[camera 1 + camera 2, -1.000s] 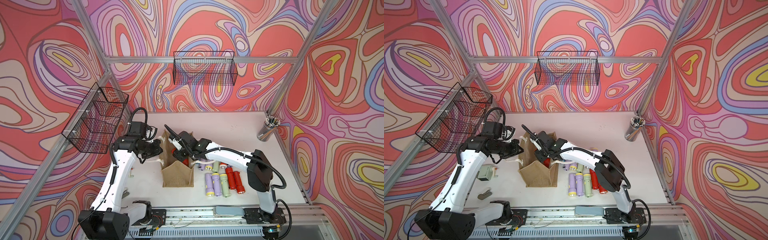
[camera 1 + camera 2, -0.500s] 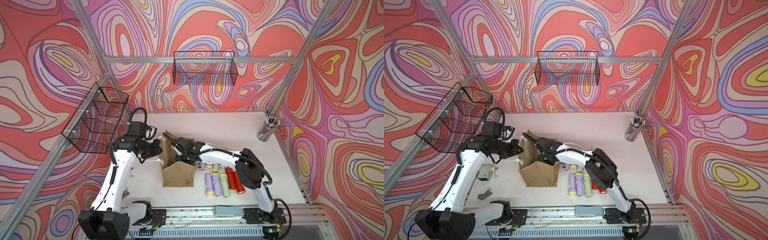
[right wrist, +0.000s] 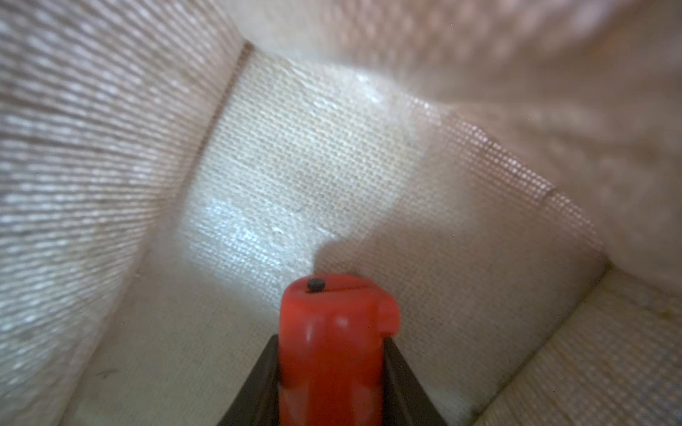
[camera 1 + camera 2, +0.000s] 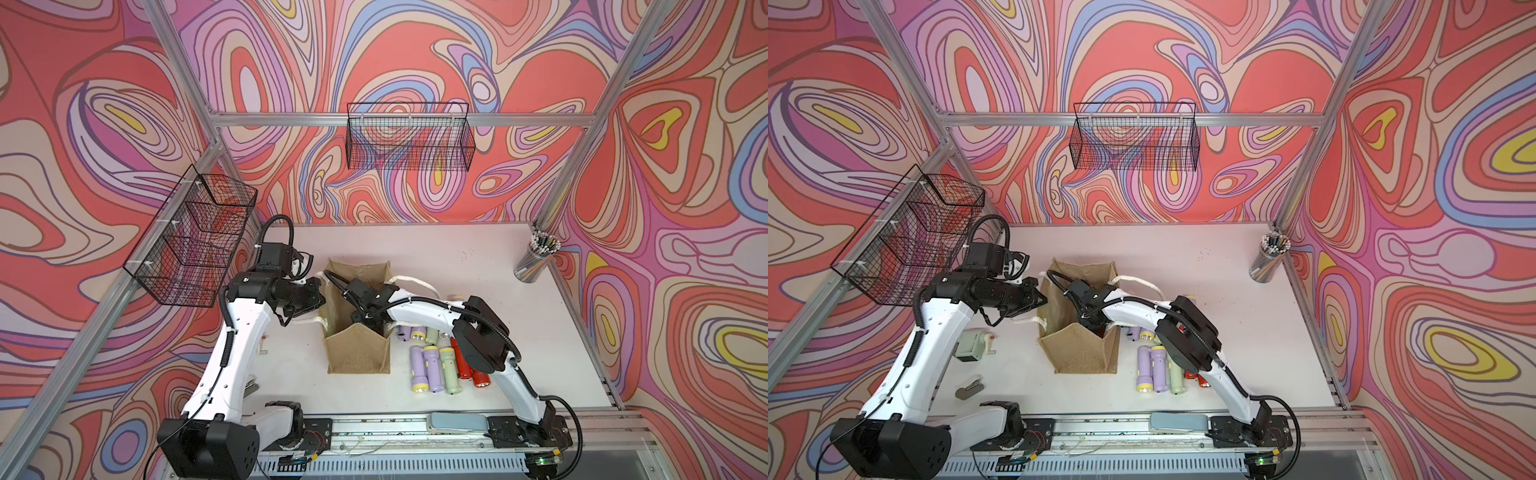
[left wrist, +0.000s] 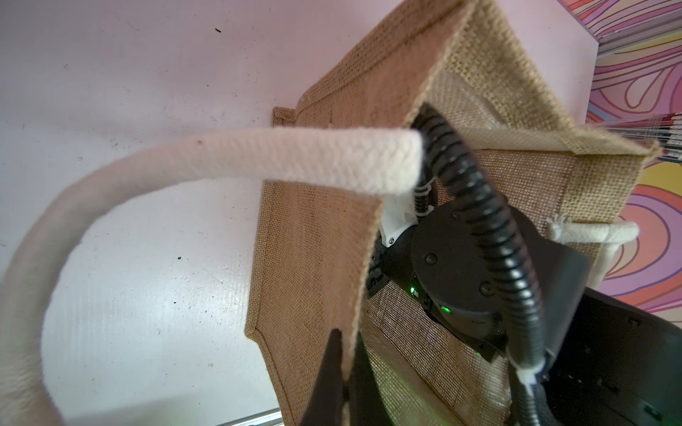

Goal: Put the flashlights into the tote bags
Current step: Place the flashlight in the canvas bag.

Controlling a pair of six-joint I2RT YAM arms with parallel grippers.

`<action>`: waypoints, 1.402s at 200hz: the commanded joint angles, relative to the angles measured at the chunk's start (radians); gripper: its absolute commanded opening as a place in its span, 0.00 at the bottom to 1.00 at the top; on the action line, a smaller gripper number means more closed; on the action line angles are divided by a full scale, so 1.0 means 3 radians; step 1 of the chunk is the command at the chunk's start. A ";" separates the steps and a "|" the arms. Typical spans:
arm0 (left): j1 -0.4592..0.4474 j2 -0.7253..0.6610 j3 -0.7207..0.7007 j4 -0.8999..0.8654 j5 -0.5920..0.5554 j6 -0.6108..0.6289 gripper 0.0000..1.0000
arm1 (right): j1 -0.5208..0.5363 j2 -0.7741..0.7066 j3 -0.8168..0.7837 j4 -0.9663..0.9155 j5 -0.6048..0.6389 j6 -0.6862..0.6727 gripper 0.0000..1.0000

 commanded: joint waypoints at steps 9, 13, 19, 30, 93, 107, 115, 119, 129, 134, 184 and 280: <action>0.0030 0.0026 -0.0010 0.0043 -0.0016 -0.0041 0.00 | -0.0027 -0.0101 -0.0051 -0.0168 0.0135 0.0122 0.40; 0.0031 0.0031 -0.0006 0.0048 -0.0018 -0.0040 0.00 | -0.0027 -0.0116 -0.0056 -0.0162 0.0128 0.0123 0.42; 0.0031 0.0037 -0.0002 0.0052 -0.0031 -0.0041 0.00 | -0.0027 -0.0132 -0.0051 -0.0145 0.0089 0.0119 0.45; 0.0031 0.0047 0.0005 0.0055 -0.0045 -0.0041 0.00 | -0.0027 -0.0183 -0.0055 -0.0094 -0.0006 0.0097 0.49; 0.0033 0.0022 -0.0041 0.0096 -0.0130 -0.0051 0.00 | -0.0027 -0.0540 -0.0015 0.0339 -0.0450 -0.0109 0.68; 0.0031 0.0009 -0.0046 0.0096 -0.0191 -0.0042 0.00 | -0.0027 -0.0647 -0.0018 0.0403 -0.0454 -0.0167 0.69; 0.0031 -0.0002 -0.0045 0.0092 -0.0239 -0.0041 0.00 | -0.0027 -0.0702 -0.0024 0.0426 -0.0453 -0.0194 0.70; 0.0030 0.0000 -0.0046 0.0091 -0.0253 -0.0038 0.00 | -0.0027 -0.0731 -0.0030 0.0437 -0.0459 -0.0213 0.70; 0.0031 -0.0005 -0.0046 0.0081 -0.0298 -0.0032 0.00 | -0.0027 -0.0808 -0.0048 0.0471 -0.0454 -0.0249 0.70; 0.0030 -0.0009 -0.0043 0.0080 -0.0314 -0.0027 0.00 | -0.0027 -0.0849 -0.0058 0.0483 -0.0449 -0.0258 0.70; 0.0041 -0.0017 0.0020 0.0022 -0.0438 0.0053 0.00 | -0.0027 -0.1334 -0.0304 0.0666 -0.0172 -0.0286 0.70; 0.0056 0.0086 0.0225 -0.0120 -0.0603 0.0459 0.00 | -0.0027 -0.2491 -0.1131 0.0679 0.0736 0.0053 0.69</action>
